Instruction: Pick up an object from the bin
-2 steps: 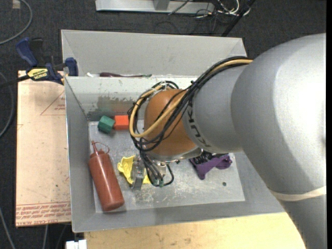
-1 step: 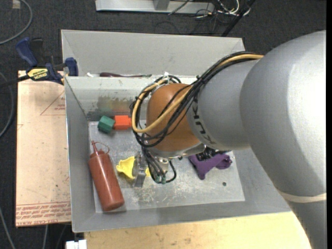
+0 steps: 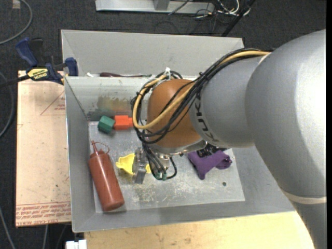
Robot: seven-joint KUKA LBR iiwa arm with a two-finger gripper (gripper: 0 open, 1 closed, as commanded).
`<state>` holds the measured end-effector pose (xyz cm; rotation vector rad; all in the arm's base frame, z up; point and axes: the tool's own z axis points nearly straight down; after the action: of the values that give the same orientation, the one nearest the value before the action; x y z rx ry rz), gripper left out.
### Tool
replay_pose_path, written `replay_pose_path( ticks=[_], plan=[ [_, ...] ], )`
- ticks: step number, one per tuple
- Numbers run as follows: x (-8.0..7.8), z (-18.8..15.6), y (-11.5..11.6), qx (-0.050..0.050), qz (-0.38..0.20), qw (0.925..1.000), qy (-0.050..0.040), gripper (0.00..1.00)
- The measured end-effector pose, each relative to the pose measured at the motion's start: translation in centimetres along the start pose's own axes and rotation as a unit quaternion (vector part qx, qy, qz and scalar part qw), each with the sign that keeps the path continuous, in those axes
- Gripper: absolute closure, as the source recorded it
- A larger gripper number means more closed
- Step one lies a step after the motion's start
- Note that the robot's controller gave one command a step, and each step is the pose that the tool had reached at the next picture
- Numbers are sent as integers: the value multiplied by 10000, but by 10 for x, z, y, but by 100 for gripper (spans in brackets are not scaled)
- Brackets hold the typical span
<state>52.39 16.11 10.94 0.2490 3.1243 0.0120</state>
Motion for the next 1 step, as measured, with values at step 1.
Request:
replay_pose_path(
  ticks=[1],
  plan=[
    [0,-4,0,-1,1,10000,-3,100]
  ],
)
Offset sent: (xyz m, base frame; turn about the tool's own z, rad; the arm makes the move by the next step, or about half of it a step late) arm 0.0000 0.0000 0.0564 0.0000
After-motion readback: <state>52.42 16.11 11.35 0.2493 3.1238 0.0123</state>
